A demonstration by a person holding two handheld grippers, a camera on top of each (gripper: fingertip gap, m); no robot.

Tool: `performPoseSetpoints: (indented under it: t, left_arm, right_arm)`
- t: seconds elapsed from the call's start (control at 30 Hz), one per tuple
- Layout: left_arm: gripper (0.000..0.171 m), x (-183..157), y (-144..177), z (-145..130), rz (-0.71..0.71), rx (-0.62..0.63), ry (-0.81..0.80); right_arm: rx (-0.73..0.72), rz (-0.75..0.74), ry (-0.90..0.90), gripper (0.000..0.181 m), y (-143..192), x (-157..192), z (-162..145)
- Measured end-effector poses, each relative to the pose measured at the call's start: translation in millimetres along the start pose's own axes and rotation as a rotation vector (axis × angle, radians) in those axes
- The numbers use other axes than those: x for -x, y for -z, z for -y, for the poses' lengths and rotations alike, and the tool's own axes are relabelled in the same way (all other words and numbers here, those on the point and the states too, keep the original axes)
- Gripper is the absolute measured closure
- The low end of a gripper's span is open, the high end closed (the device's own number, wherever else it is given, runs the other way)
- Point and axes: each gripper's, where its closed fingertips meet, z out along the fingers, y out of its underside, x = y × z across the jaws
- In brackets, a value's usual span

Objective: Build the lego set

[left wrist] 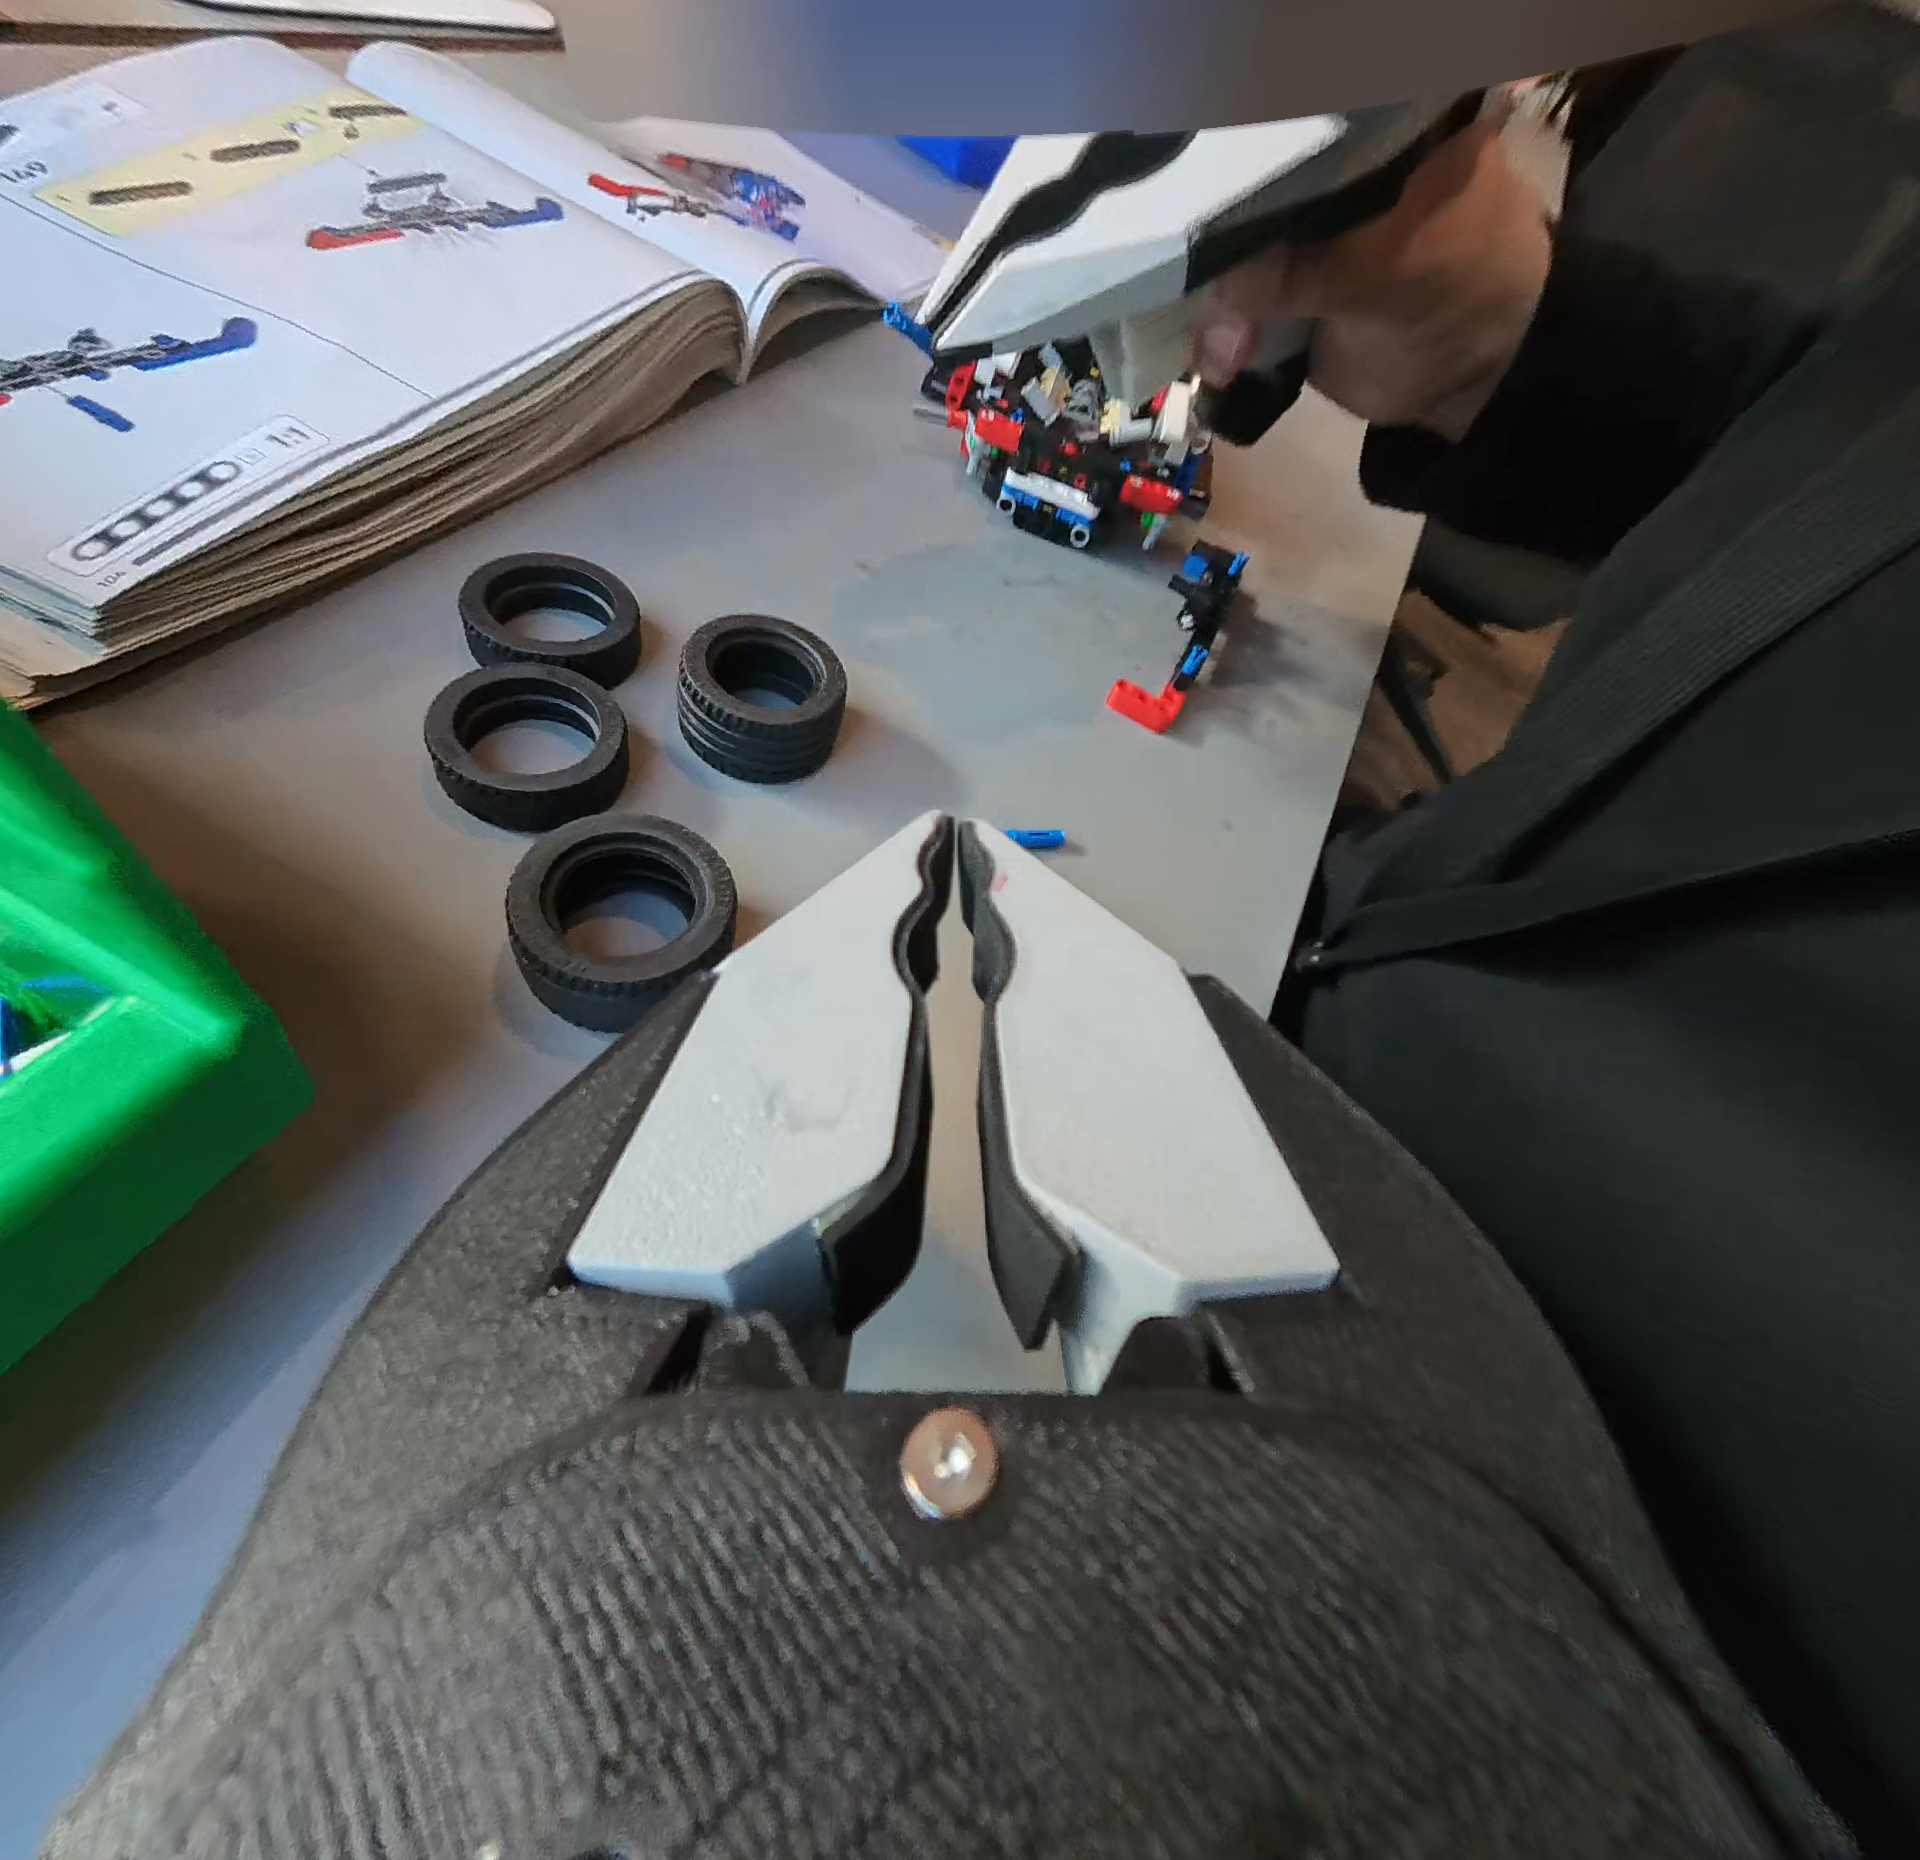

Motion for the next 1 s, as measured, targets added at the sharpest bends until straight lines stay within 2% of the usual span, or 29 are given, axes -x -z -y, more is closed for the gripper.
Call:
performPoseSetpoints:
  t: [0.27,0.43,0.57,0.7,0.8,0.9,1.0]
  left_arm:
    - [0.167,3.8,1.1,3.5,-0.016,-0.022,0.037]
    - [0.156,5.0,-2.6,0.0,-0.019,0.011,0.049]
    - [0.148,1.4,-11.8,-3.5,0.015,0.053,-0.002]
    - [0.142,-47.8,-43.4,7.2,-0.146,0.106,0.009]
    - [0.141,-78.8,-76.5,17.5,-0.189,0.175,-0.120]
    - [0.133,-75.8,-112.4,18.6,-0.101,0.272,-0.285]
    - [0.124,-81.1,-137.3,16.1,-0.122,0.359,-0.359]
  right_arm:
    - [-0.048,-0.050,-0.005,0.177,12.3,-5.4,5.2]
    - [-0.086,-0.137,-0.026,0.177,50.3,-7.1,-3.7]
    - [-0.119,-0.206,-0.077,0.177,89.9,-1.8,-27.1]
    - [-0.139,-0.225,-0.134,0.177,119.7,14.1,-61.4]
    - [-0.156,-0.205,-0.173,0.177,132.4,27.7,-83.7]
    - [-0.149,-0.184,-0.195,0.177,136.3,36.2,-106.4]
    - [-0.139,-0.145,-0.220,0.177,138.2,45.1,-121.4]
